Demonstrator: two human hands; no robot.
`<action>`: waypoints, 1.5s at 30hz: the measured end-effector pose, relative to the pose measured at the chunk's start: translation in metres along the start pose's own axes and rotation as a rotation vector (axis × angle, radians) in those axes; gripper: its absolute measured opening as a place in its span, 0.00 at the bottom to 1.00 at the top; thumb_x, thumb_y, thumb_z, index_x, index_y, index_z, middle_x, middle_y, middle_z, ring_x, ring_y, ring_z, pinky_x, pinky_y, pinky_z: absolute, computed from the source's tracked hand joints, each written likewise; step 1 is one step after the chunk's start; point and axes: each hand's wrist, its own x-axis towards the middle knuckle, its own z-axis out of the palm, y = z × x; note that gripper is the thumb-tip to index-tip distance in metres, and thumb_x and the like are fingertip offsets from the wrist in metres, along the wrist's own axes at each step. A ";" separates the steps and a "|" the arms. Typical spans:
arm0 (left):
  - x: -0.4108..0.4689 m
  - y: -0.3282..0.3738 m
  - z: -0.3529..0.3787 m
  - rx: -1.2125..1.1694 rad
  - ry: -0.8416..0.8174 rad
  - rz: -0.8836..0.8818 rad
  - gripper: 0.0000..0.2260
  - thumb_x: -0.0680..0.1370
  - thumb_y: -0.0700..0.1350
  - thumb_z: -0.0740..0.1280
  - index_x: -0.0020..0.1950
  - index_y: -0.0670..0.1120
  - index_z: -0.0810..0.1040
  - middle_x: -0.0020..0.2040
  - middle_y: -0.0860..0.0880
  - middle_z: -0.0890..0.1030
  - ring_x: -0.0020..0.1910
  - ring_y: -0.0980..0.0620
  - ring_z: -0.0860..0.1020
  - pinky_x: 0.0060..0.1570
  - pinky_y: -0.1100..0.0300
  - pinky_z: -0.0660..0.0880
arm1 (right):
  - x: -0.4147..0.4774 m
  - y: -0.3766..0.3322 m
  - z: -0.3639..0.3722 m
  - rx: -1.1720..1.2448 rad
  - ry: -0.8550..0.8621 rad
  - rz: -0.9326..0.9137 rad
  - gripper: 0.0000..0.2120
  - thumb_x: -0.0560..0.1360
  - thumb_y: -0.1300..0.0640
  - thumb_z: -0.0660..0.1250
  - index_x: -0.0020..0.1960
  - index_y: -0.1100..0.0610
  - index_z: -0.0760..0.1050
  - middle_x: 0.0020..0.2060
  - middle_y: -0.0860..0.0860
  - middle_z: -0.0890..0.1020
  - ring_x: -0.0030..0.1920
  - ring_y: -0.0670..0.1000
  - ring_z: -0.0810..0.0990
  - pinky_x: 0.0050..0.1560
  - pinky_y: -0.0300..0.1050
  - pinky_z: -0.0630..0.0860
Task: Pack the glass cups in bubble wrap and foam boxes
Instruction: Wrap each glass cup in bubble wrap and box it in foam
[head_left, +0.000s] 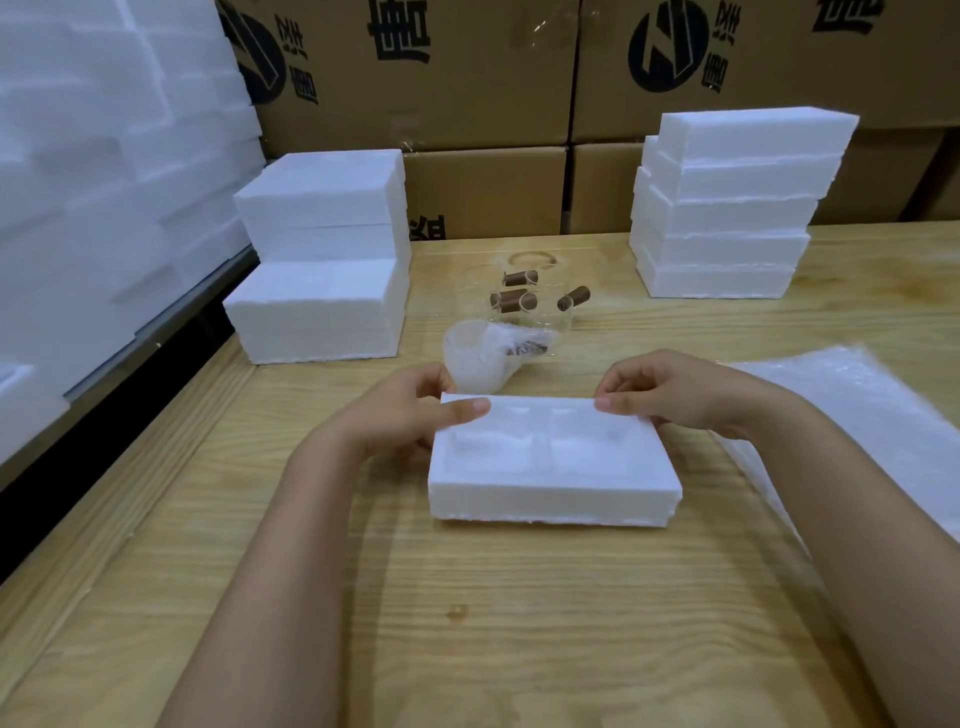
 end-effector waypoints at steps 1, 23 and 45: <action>0.001 -0.002 0.000 0.041 0.028 0.010 0.24 0.62 0.63 0.77 0.41 0.47 0.74 0.33 0.54 0.79 0.28 0.57 0.75 0.26 0.69 0.69 | 0.000 0.001 0.000 -0.009 0.010 0.000 0.06 0.74 0.52 0.71 0.45 0.55 0.81 0.37 0.52 0.75 0.38 0.51 0.69 0.43 0.46 0.67; 0.029 -0.001 0.013 -0.237 0.323 0.303 0.12 0.76 0.37 0.70 0.47 0.55 0.79 0.53 0.52 0.82 0.50 0.56 0.81 0.42 0.64 0.79 | 0.056 -0.020 0.031 0.136 0.419 -0.252 0.21 0.72 0.68 0.69 0.51 0.41 0.78 0.50 0.42 0.82 0.46 0.45 0.82 0.48 0.38 0.77; 0.023 0.028 0.002 -0.235 0.149 0.125 0.35 0.68 0.72 0.61 0.61 0.44 0.73 0.33 0.41 0.83 0.30 0.46 0.82 0.25 0.62 0.74 | 0.028 -0.027 0.013 0.290 0.235 -0.284 0.16 0.78 0.53 0.65 0.42 0.66 0.75 0.26 0.49 0.75 0.28 0.48 0.74 0.31 0.38 0.71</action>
